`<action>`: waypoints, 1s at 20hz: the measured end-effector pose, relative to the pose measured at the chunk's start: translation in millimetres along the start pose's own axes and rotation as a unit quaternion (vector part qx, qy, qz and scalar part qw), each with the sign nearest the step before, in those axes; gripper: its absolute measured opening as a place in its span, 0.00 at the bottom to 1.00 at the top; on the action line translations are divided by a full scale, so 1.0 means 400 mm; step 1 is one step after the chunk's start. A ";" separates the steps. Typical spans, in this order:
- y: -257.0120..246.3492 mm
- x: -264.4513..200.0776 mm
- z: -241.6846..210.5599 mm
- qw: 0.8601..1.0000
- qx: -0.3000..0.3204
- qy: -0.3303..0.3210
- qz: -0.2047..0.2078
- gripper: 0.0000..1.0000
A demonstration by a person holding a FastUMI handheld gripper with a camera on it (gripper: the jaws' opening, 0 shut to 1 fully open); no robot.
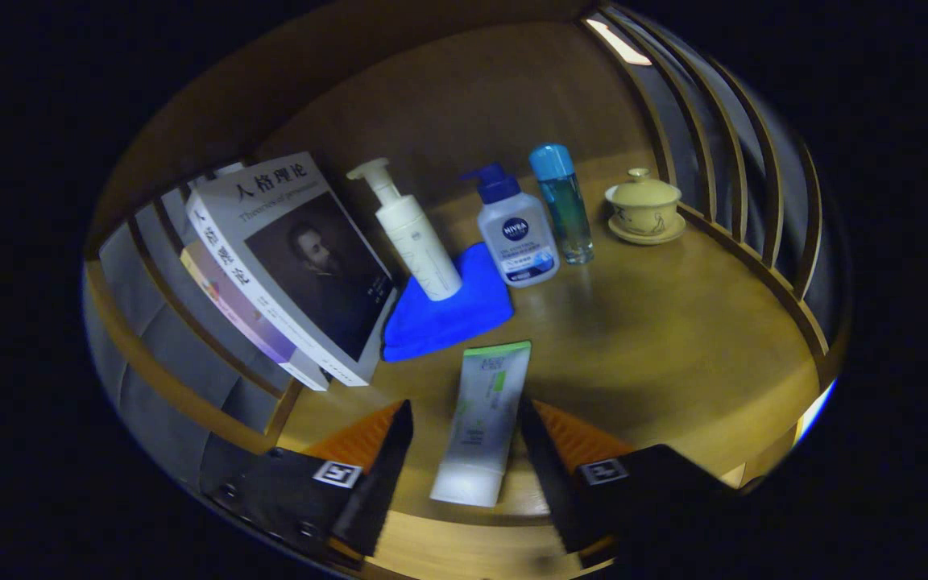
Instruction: Pull open the drawer, take out the items inside it, and place them on the countertop above the cabinet.
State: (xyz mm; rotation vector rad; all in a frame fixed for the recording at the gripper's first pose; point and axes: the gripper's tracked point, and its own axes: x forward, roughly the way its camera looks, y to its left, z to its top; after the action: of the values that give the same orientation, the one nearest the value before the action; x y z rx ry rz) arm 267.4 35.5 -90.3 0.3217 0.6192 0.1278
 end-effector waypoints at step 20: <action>0.004 -0.436 -0.151 0.962 -0.157 -0.221 -0.039 0.98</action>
State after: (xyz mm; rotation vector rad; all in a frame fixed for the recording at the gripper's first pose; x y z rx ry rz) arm 91.0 15.6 -40.3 0.0118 0.1615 0.0736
